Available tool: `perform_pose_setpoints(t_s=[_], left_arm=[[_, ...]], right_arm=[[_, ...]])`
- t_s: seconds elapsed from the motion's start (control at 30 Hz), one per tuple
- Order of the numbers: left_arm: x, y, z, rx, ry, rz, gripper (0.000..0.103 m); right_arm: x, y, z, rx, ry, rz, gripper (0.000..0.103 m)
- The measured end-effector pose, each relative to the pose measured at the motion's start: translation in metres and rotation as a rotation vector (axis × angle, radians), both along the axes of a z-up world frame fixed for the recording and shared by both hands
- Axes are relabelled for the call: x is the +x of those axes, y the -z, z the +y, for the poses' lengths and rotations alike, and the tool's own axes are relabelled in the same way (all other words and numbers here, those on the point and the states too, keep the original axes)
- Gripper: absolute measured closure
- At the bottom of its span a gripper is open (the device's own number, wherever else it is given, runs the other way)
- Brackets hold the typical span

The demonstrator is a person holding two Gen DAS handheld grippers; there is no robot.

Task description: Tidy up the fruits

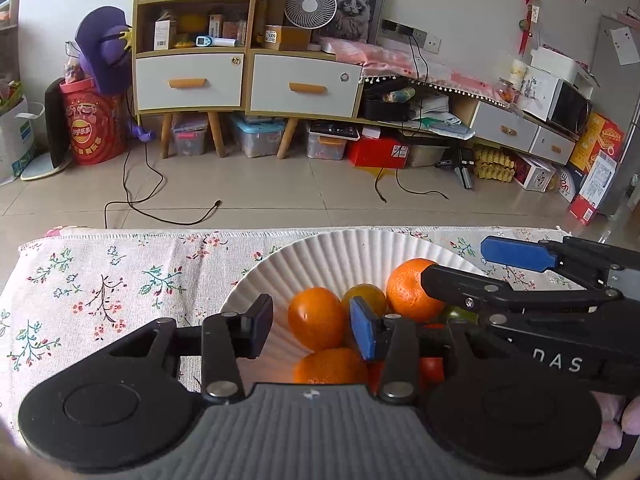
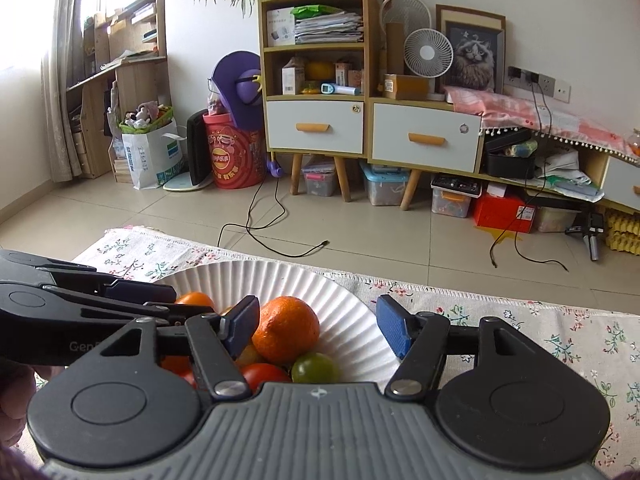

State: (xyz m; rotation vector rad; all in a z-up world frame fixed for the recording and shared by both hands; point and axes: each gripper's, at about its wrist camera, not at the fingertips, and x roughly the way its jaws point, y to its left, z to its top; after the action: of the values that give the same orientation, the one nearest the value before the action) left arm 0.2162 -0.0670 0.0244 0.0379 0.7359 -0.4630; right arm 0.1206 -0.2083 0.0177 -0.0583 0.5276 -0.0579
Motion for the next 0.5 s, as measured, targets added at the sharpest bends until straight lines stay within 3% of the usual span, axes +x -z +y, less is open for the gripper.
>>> perform_pose_setpoints(t_s=[0.5], left_arm=[[-0.042, -0.019, 0.020, 0.026, -0.037, 0.002, 0.030]], right_arm=[[-0.039, -0.014, -0.004, 0.003, 0.034, 0.015, 0.029]])
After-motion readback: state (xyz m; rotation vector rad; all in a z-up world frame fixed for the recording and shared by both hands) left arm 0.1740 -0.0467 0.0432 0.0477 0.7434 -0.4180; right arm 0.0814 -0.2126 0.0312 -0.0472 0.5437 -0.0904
